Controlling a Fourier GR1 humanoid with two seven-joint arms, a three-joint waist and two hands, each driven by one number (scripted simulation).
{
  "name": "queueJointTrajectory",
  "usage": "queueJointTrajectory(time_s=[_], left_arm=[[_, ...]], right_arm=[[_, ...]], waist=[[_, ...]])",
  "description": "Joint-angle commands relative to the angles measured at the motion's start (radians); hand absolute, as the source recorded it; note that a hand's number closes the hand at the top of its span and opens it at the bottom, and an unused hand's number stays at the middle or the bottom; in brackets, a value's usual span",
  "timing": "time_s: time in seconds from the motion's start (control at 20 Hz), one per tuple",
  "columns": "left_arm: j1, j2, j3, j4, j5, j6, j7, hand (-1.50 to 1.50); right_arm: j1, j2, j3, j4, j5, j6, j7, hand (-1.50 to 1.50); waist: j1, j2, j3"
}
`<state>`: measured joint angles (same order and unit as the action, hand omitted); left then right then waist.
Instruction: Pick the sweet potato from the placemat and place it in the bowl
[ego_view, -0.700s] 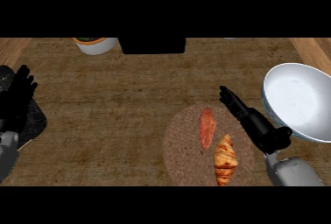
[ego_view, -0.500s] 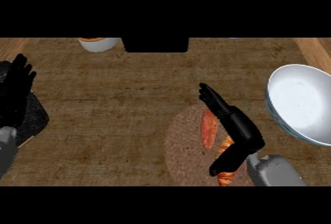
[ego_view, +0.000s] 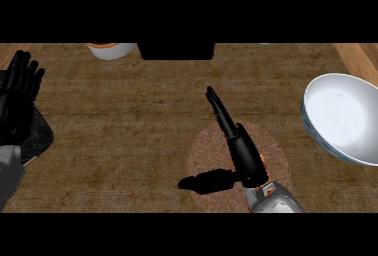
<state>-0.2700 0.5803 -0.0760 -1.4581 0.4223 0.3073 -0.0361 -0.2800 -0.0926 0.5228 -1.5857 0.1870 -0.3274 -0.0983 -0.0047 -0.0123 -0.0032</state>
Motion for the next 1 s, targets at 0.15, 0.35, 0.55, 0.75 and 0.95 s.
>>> queueJointTrajectory(time_s=[0.15,0.35,0.55,0.75,0.95], left_arm=[[0.052,-0.018,0.047,0.019,0.014,-0.071,-0.093,0.0],[0.054,-0.013,0.049,-0.021,0.015,-0.042,-0.038,0.0],[0.072,-0.014,0.055,-0.005,0.018,-0.077,-0.068,0.0],[0.076,-0.019,0.057,-0.013,0.001,-0.066,-0.085,0.0],[0.056,-0.035,0.053,-0.01,-0.001,-0.068,-0.07,0.0]], right_arm=[[0.074,-0.055,0.161,-0.22,0.353,-0.097,0.272,-1.5],[0.02,-0.202,0.067,-0.385,0.419,0.077,0.526,-1.5],[-0.049,-0.301,-0.005,-0.454,0.386,0.306,0.737,-1.5],[-0.052,-0.374,0.045,-0.556,0.293,0.544,0.926,-1.5],[-0.079,-0.408,0.025,-0.641,0.129,0.73,1.075,-1.5]], waist=[[-0.014,0.003,0.0],[-0.022,-0.004,0.0],[-0.013,0.003,-0.001],[-0.011,0.0,-0.002],[-0.005,0.007,0.0]])
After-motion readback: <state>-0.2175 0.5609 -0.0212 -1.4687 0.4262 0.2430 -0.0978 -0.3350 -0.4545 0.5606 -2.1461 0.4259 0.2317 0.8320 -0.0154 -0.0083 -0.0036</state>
